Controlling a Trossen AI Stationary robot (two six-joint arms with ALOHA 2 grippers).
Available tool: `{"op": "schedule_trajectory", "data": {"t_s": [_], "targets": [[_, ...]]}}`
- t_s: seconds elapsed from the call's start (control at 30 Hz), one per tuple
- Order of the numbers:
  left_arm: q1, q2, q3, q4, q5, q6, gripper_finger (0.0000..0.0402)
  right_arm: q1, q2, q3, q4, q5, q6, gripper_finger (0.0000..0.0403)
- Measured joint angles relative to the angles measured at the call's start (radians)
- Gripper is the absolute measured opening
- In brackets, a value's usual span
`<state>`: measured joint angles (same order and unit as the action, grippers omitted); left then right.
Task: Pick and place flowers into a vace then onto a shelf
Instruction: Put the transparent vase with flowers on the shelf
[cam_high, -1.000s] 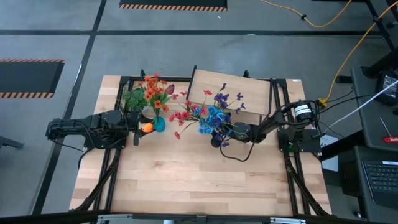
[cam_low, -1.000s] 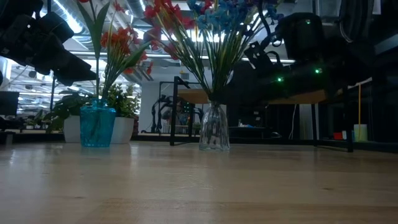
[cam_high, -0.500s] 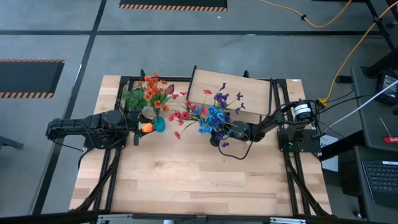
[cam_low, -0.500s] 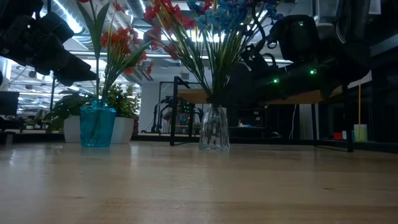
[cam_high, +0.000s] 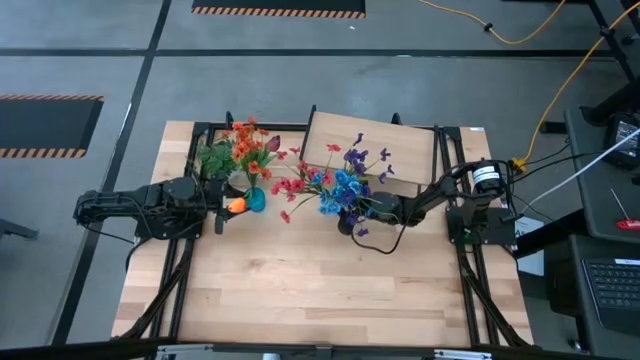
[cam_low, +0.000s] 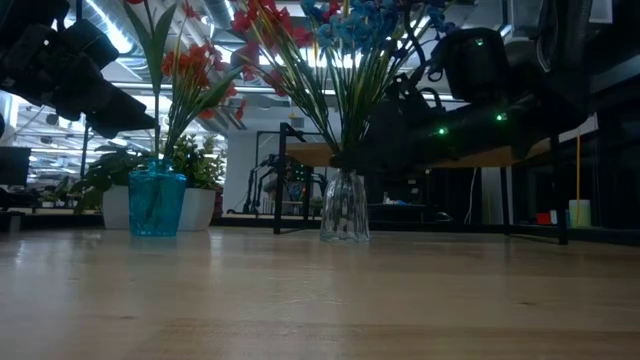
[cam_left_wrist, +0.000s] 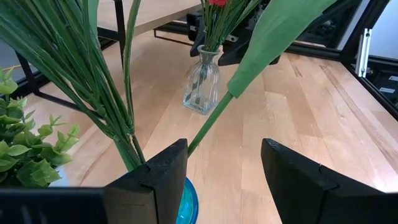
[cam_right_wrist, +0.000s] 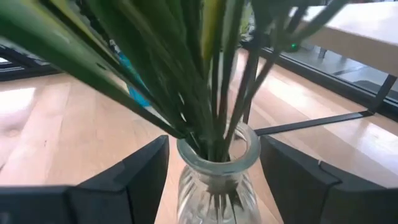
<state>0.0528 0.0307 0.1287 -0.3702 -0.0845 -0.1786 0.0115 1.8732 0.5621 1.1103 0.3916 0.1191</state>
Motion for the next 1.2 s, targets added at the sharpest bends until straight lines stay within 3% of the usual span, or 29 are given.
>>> {"op": "schedule_trajectory", "data": {"t_s": [0.17,0.43,1.2], "targets": [[0.000,0.000,0.000,0.000,0.000,0.000,0.0198,-0.005,0.000,0.000,-0.009,-0.004,0.001,0.0222],[0.000,0.000,0.000,0.000,0.000,0.000,0.0198,-0.005,0.000,0.000,-0.014,-0.004,-0.017,0.0123],[0.000,0.000,0.000,-0.007,0.000,0.000,0.0198,0.056,-0.052,-0.014,-0.026,0.024,-0.047,0.0122]]}}
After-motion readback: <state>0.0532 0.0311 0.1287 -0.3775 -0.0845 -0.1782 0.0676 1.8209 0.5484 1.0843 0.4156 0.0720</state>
